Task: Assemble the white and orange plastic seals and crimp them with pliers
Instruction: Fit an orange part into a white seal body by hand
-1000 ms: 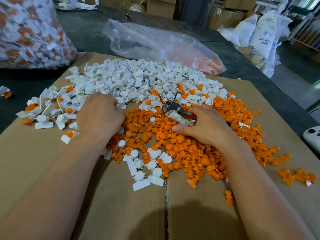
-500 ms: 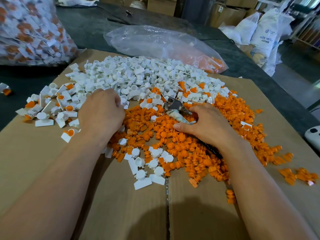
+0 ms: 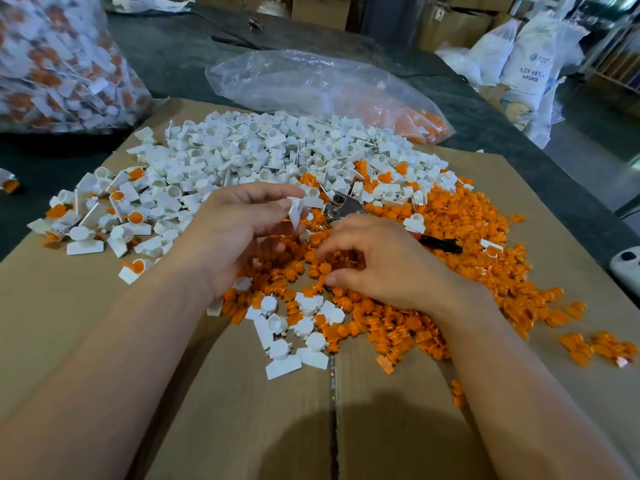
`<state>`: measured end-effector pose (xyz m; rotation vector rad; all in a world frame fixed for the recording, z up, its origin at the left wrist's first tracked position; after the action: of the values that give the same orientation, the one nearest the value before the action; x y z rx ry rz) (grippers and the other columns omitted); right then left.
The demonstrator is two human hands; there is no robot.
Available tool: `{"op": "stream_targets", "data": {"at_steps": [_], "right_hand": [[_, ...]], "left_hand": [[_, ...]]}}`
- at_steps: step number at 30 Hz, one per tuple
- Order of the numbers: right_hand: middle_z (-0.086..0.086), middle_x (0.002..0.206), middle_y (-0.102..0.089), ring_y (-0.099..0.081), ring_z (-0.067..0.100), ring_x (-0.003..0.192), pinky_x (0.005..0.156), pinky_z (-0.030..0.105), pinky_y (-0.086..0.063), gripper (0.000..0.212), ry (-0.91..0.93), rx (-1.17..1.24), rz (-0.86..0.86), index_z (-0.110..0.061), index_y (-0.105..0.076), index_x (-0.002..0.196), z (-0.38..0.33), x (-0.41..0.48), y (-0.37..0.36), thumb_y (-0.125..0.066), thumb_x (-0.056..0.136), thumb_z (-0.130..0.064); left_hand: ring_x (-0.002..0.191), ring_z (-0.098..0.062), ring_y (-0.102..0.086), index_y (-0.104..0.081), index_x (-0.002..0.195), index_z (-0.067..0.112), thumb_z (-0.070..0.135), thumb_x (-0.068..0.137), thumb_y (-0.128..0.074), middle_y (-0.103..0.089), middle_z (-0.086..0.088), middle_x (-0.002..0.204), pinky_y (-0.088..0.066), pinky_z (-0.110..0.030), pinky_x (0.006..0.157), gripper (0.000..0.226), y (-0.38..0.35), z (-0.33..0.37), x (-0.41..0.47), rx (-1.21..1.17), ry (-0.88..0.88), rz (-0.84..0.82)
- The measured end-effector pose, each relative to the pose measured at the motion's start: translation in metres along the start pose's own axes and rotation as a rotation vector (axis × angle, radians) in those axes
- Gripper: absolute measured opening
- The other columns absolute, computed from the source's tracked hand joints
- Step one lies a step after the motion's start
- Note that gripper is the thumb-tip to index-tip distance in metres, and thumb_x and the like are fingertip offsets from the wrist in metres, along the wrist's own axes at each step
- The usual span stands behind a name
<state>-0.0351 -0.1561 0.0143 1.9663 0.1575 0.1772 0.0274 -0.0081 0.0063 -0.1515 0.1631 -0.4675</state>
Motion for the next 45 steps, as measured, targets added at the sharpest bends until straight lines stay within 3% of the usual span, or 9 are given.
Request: {"op": "stream_targets", "data": {"at_steps": [6, 10, 13, 18, 24, 27, 30, 34, 45], "right_hand": [[-0.007, 0.095, -0.056, -0.049, 0.014, 0.098, 0.091, 0.038, -0.037, 0.021, 0.046, -0.028, 0.009, -0.021, -0.070, 0.100, -0.001, 0.002, -0.002, -0.070, 0.079, -0.027], [-0.011, 0.089, -0.050, -0.047, 0.011, 0.093, 0.087, 0.031, -0.035, 0.016, 0.056, -0.041, 0.007, -0.019, -0.067, 0.096, 0.000, 0.002, -0.003, -0.067, 0.082, -0.027], [-0.012, 0.084, -0.051, -0.047, 0.008, 0.084, 0.072, 0.020, -0.036, 0.013, 0.052, 0.023, 0.058, -0.015, -0.062, 0.096, -0.001, 0.000, 0.000, -0.061, 0.086, -0.025], [0.009, 0.088, -0.063, -0.059, 0.021, 0.080, 0.070, 0.038, -0.045, 0.005, 0.008, 0.255, 0.247, -0.022, -0.047, 0.092, 0.000, -0.003, 0.009, -0.051, 0.093, -0.019], [-0.024, 0.066, -0.058, -0.057, -0.002, 0.065, 0.063, 0.014, -0.044, 0.015, 0.015, 0.460, 0.443, -0.033, -0.063, 0.086, 0.003, -0.005, 0.015, -0.066, 0.082, -0.019], [-0.018, 0.084, -0.057, -0.058, 0.004, 0.081, 0.074, 0.016, -0.046, 0.022, 0.009, 0.369, 0.457, -0.020, -0.066, 0.106, 0.002, -0.005, 0.014, -0.062, 0.085, -0.014], [-0.017, 0.086, -0.057, -0.061, 0.008, 0.085, 0.081, 0.023, -0.050, 0.031, -0.017, 0.412, 0.447, -0.032, -0.063, 0.102, 0.001, -0.004, 0.013, -0.061, 0.085, -0.006], [-0.017, 0.075, -0.060, -0.062, 0.001, 0.073, 0.069, 0.018, -0.053, 0.036, -0.038, 0.487, 0.506, -0.038, -0.057, 0.077, 0.000, -0.007, 0.015, -0.067, 0.080, -0.004], [-0.013, 0.066, -0.058, -0.057, 0.003, 0.061, 0.054, 0.008, -0.042, 0.021, -0.006, 0.429, 0.546, -0.023, -0.062, 0.078, -0.006, -0.008, 0.012, -0.070, 0.075, -0.004]], "left_hand": [[0.059, -0.011, -0.066, -0.068, 0.089, 0.013, 0.004, 0.086, -0.054, -0.073, -0.003, 0.079, -0.047, -0.016, 0.044, 0.017, -0.005, 0.000, 0.000, -0.064, 0.027, -0.065], [0.063, -0.013, -0.068, -0.068, 0.091, 0.014, 0.011, 0.071, -0.059, -0.074, -0.005, 0.082, -0.049, -0.016, 0.045, 0.022, -0.006, 0.000, -0.001, -0.100, 0.028, -0.099], [0.062, -0.014, -0.069, -0.067, 0.092, 0.014, 0.007, 0.081, -0.056, -0.074, -0.005, 0.082, -0.050, -0.016, 0.045, 0.017, -0.006, -0.001, -0.001, -0.105, 0.034, -0.099], [0.061, -0.014, -0.068, -0.067, 0.090, 0.013, 0.003, 0.084, -0.055, -0.072, -0.008, 0.077, -0.051, -0.017, 0.047, 0.017, -0.006, -0.002, 0.000, -0.161, 0.035, -0.098], [0.063, -0.012, -0.067, -0.067, 0.090, 0.010, 0.006, 0.048, -0.070, -0.070, -0.008, 0.077, -0.050, -0.015, 0.051, 0.042, -0.012, -0.002, -0.001, -0.185, -0.005, -0.162], [0.063, -0.010, -0.067, -0.067, 0.088, 0.009, 0.004, 0.054, -0.066, -0.070, -0.004, 0.073, -0.050, -0.015, 0.054, 0.034, -0.012, -0.004, 0.000, -0.205, 0.000, -0.155], [0.065, -0.010, -0.068, -0.067, 0.093, 0.007, 0.003, 0.058, -0.064, -0.069, 0.000, 0.068, -0.053, -0.015, 0.059, 0.035, -0.013, -0.006, 0.000, -0.181, -0.007, -0.172], [0.066, -0.013, -0.070, -0.063, 0.098, 0.007, 0.001, 0.058, -0.064, -0.067, 0.000, 0.060, -0.055, -0.018, 0.061, 0.040, -0.016, -0.006, -0.002, -0.155, -0.038, -0.173], [0.054, -0.009, -0.065, -0.063, 0.078, 0.011, 0.004, 0.047, -0.070, -0.066, 0.002, 0.055, -0.053, -0.016, 0.054, 0.032, -0.020, -0.005, -0.004, -0.012, -0.147, -0.130]]}}
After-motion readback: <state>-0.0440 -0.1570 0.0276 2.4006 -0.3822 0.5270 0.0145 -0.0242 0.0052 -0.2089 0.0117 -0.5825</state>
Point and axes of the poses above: each hand's wrist, its own x-axis towards the middle knuckle, its own y-axis out of the back of the hand, z = x × y, the point moved 3 cm from there along x, towards the middle knuckle
